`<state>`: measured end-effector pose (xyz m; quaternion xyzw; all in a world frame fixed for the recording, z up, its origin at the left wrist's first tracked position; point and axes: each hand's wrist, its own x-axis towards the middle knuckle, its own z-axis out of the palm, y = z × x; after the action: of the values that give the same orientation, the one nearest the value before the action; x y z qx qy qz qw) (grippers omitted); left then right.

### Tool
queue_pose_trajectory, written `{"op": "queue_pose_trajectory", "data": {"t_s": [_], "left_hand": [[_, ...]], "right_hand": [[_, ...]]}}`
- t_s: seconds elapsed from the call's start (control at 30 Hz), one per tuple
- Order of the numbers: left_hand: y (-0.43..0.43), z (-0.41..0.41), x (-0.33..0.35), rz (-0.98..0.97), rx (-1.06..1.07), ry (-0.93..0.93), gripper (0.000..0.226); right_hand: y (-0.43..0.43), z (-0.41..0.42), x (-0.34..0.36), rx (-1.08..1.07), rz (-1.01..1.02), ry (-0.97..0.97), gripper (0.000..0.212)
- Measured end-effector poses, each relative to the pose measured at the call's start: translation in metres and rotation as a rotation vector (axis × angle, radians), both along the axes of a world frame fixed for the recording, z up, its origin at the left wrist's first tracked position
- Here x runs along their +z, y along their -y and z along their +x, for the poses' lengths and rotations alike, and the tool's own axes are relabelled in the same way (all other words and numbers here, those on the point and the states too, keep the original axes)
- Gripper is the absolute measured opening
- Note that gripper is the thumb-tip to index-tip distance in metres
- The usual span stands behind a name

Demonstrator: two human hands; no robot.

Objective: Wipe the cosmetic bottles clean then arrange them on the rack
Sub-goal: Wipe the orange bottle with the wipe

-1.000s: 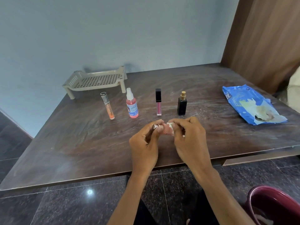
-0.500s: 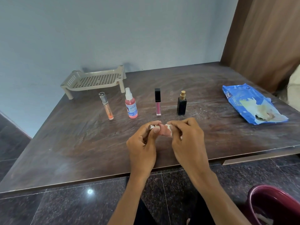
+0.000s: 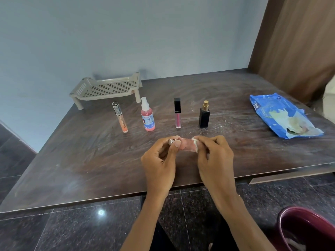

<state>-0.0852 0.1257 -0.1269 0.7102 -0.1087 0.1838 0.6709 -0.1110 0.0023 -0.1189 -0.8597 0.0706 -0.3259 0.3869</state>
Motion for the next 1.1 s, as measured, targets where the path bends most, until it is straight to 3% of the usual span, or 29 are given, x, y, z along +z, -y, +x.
{"op": "queue_pose_trajectory", "data": {"t_s": [0.23,0.53,0.77,1.1], "left_hand": [[-0.001,-0.002,0.002,-0.029,-0.009,-0.016,0.007],[0.001,0.000,-0.008,-0.028,0.056,0.000,0.029],[0.001,-0.004,0.000,-0.035,0.061,-0.007,0.015],[0.003,-0.005,-0.001,0.033,0.154,0.053,0.027]], "right_hand": [[-0.023,-0.001,0.006,0.103,-0.007,0.128,0.020],[0.005,-0.005,-0.006,-0.043,0.036,0.025,0.023],[-0.019,-0.001,0.006,0.105,0.016,0.091,0.022],[0.003,0.000,-0.005,-0.048,0.084,0.014,0.023]]}}
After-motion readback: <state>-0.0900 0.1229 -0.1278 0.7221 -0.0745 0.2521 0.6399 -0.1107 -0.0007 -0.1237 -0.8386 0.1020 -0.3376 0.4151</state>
